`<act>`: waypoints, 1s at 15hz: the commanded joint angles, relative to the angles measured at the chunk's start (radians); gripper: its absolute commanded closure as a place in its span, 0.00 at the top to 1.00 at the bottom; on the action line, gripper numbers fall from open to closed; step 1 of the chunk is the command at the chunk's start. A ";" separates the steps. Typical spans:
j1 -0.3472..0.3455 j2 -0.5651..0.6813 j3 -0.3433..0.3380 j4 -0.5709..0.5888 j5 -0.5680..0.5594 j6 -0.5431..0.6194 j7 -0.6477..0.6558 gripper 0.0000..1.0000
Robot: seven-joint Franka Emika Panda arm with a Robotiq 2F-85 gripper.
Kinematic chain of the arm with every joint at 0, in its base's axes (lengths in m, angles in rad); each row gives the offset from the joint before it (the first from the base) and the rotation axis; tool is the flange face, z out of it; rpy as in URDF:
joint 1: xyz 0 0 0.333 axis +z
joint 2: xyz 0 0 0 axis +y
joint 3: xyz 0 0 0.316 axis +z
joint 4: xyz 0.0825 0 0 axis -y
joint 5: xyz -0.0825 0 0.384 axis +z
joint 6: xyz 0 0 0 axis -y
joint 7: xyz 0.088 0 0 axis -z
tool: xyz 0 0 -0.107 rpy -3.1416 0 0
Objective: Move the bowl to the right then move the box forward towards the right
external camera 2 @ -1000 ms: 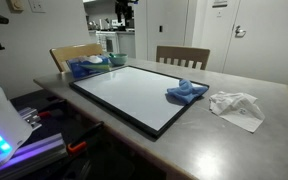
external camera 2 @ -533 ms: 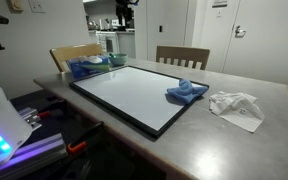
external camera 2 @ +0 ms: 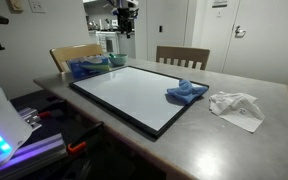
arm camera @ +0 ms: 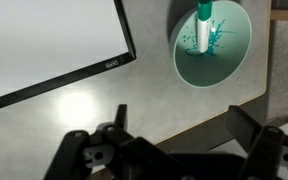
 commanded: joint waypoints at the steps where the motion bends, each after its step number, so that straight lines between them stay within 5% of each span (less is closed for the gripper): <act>1: 0.005 0.076 0.004 0.075 0.053 0.030 -0.018 1.00; 7: 0.021 0.056 -0.012 0.049 0.035 0.008 -0.010 1.00; 15: 0.063 0.285 0.028 0.259 0.041 -0.064 -0.051 1.00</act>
